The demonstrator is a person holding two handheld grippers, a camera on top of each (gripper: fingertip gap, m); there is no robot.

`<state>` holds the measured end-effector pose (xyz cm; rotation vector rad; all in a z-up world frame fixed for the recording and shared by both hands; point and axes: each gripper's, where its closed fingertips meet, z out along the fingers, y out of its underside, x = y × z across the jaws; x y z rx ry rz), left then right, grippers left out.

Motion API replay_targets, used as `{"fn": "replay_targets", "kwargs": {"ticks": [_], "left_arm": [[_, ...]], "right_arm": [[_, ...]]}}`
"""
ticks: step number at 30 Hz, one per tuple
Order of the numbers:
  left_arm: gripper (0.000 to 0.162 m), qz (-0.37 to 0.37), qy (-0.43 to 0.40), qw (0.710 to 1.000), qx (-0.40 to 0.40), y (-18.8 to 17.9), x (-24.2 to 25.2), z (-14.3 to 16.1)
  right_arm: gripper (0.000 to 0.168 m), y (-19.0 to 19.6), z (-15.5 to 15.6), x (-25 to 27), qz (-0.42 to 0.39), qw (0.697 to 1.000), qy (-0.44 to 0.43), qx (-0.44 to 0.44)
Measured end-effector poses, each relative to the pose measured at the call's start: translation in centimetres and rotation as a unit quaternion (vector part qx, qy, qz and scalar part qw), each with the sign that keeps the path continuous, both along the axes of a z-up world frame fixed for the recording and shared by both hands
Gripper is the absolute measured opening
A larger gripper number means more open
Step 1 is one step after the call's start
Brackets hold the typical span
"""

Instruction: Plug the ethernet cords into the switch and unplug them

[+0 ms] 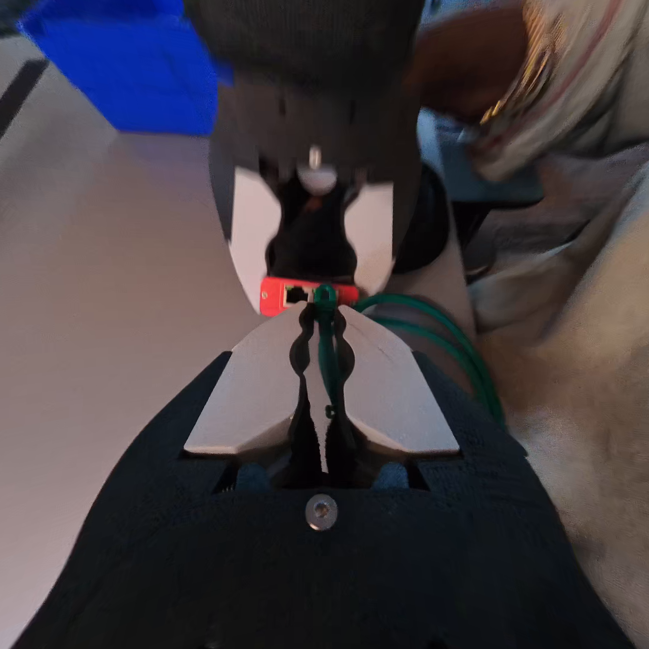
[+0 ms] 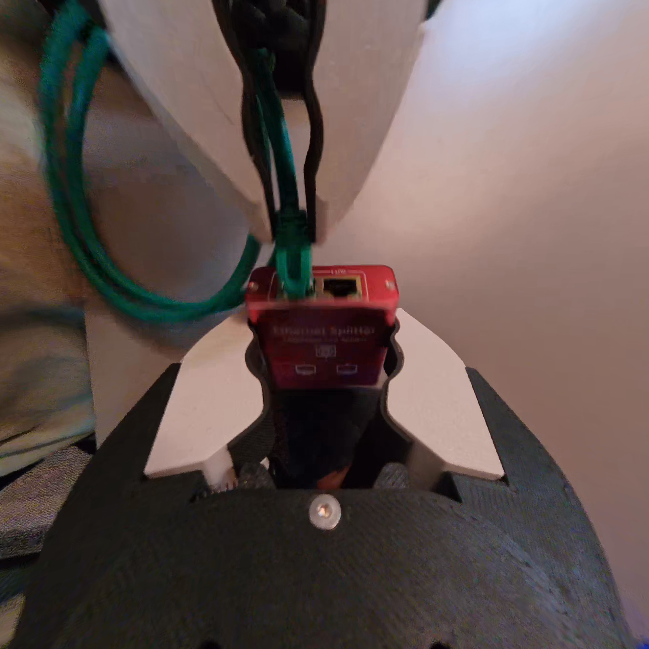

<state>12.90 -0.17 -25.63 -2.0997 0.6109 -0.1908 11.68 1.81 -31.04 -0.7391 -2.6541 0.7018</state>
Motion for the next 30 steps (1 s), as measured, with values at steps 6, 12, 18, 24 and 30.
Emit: {"fn": "replay_targets", "kwargs": {"ticks": [6, 12, 18, 24, 30], "left_arm": [[0.011, 0.010, 0.049, 0.998, -0.043, -0.6, -2.6, 0.1], [0.010, 0.003, 0.040, 0.999, 0.013, -1.3, -3.1, 0.6], [0.010, 0.020, 0.067, 0.991, 0.110, -2.0, -4.0, 3.6], [0.009, 0.051, 0.093, 0.972, 0.208, -2.7, -5.3, 6.7], [0.010, 0.035, 0.066, 0.979, 0.190, -2.9, -4.6, 5.6]], "right_arm": [[0.069, 0.2, 1.8, -1.2, -0.025, 0.999, 0.026, -0.039], [0.070, -0.5, 2.8, -1.8, -0.019, 0.997, 0.060, -0.052], [0.077, -0.9, 6.6, -2.9, -0.031, 0.969, 0.174, -0.174], [0.106, 1.0, 10.3, -2.9, -0.151, 0.828, 0.084, -0.534], [0.064, -1.1, 11.6, -1.7, -0.100, 0.750, -0.001, -0.653]]}}
